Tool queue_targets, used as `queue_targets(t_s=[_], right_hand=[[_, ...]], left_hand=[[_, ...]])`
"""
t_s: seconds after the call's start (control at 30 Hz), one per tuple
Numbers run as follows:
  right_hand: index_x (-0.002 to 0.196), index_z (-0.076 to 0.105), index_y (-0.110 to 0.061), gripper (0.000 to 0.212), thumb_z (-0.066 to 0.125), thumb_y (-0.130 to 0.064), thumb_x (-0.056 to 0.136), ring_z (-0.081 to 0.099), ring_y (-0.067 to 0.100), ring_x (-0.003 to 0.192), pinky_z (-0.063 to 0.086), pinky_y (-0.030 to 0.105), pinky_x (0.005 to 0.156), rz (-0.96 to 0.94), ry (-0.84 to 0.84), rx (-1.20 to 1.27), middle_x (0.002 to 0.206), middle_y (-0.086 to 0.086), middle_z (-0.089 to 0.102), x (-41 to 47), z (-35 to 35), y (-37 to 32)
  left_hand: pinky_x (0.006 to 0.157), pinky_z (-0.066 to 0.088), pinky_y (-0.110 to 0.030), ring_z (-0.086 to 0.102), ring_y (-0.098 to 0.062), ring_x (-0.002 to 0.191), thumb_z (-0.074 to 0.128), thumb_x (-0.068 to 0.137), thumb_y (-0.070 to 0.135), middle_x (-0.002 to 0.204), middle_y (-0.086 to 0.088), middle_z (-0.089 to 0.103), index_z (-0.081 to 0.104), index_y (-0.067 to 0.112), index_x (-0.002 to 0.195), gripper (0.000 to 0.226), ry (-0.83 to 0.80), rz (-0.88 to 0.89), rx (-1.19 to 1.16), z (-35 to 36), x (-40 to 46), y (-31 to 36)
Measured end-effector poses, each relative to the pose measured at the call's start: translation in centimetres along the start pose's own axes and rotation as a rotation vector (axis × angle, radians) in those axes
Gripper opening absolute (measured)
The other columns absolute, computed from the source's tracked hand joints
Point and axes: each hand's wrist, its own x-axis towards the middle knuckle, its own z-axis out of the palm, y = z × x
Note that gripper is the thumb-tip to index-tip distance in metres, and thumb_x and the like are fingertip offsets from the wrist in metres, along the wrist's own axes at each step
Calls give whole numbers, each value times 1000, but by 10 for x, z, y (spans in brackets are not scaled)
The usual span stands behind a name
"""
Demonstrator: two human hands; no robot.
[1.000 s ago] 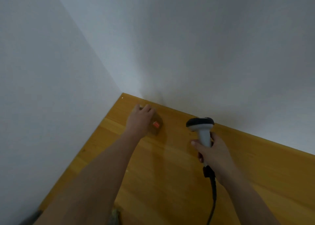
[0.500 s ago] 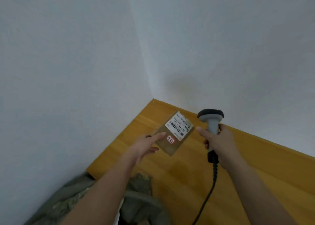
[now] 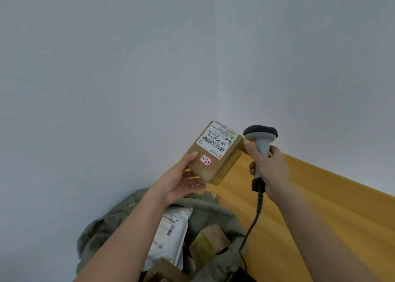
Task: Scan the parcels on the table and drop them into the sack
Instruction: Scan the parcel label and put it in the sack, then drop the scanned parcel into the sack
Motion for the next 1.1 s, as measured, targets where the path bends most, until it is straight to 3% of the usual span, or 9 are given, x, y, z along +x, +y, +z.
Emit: queue_targets(t_s=[0.13, 0.23, 0.43, 0.57, 0.73, 0.83, 0.9, 1.03, 1.1], right_hand=[[117, 52, -16, 61, 77, -53, 75, 53, 17, 59, 47, 32, 56, -46, 11, -11, 79, 9, 60, -11, 1, -22], [117, 53, -16, 63, 79, -53, 73, 52, 15, 58, 48, 30, 55, -27, -132, -99, 88, 13, 67, -18, 5, -36], [110, 61, -6, 71, 74, -58, 64, 52, 13, 56, 46, 25, 48, 69, -497, -99, 83, 8, 60, -42, 2, -49], [114, 60, -7, 71, 74, -54, 64, 51, 13, 58, 46, 23, 48, 63, -600, -176, 83, 7, 62, -44, -18, -52], [110, 63, -4, 50, 79, -38, 77, 51, 12, 57, 45, 21, 49, 153, -438, -99, 86, 10, 68, -37, -34, -55], [105, 62, -2, 48, 81, -36, 77, 51, 12, 56, 45, 22, 48, 182, -242, 33, 81, 9, 68, -28, -38, -55], [103, 63, -1, 47, 81, -35, 78, 50, 13, 56, 46, 23, 48, 198, -167, 132, 82, 10, 67, -23, -40, -56], [93, 59, -4, 39, 80, -35, 79, 51, 13, 56, 47, 24, 53, 204, -103, 251, 79, 8, 63, -20, -37, -56], [95, 59, -4, 41, 79, -36, 79, 50, 13, 55, 46, 24, 50, 202, -103, 265, 76, 7, 61, -19, -35, -54]], left_hand=[[94, 50, -48, 63, -25, 91, 68, 86, 34, 101, -8, 70, 72, 17, 96, 20, 45, 80, 84, -14, -32, 15], [90, 52, -42, 67, -24, 91, 72, 78, 40, 109, -12, 72, 76, 16, 97, 31, -21, 134, 174, -21, -49, 30], [76, 55, -35, 68, -18, 76, 64, 82, 40, 90, -6, 73, 70, 17, 98, 29, -63, 183, 205, -10, -63, 58], [81, 53, -34, 68, -16, 72, 65, 86, 38, 83, -2, 73, 70, 17, 93, 22, -50, 163, 280, 8, -66, 65], [90, 49, -37, 64, -20, 89, 70, 85, 43, 89, -1, 72, 69, 16, 100, 31, 121, 200, 291, 41, -58, 62], [107, 41, -46, 51, -31, 121, 72, 77, 57, 130, -8, 53, 52, 13, 134, 75, 226, 174, 351, 54, -54, 56], [106, 43, -47, 50, -35, 123, 72, 74, 60, 137, -14, 48, 42, 12, 140, 87, 182, 103, 356, 63, -54, 44], [105, 44, -45, 57, -34, 117, 66, 81, 53, 131, -19, 55, 55, 18, 118, 52, -5, -14, 326, 86, -57, 18], [104, 46, -45, 60, -34, 115, 67, 82, 48, 129, -18, 58, 59, 21, 120, 47, -70, -2, 192, 93, -54, 11]])
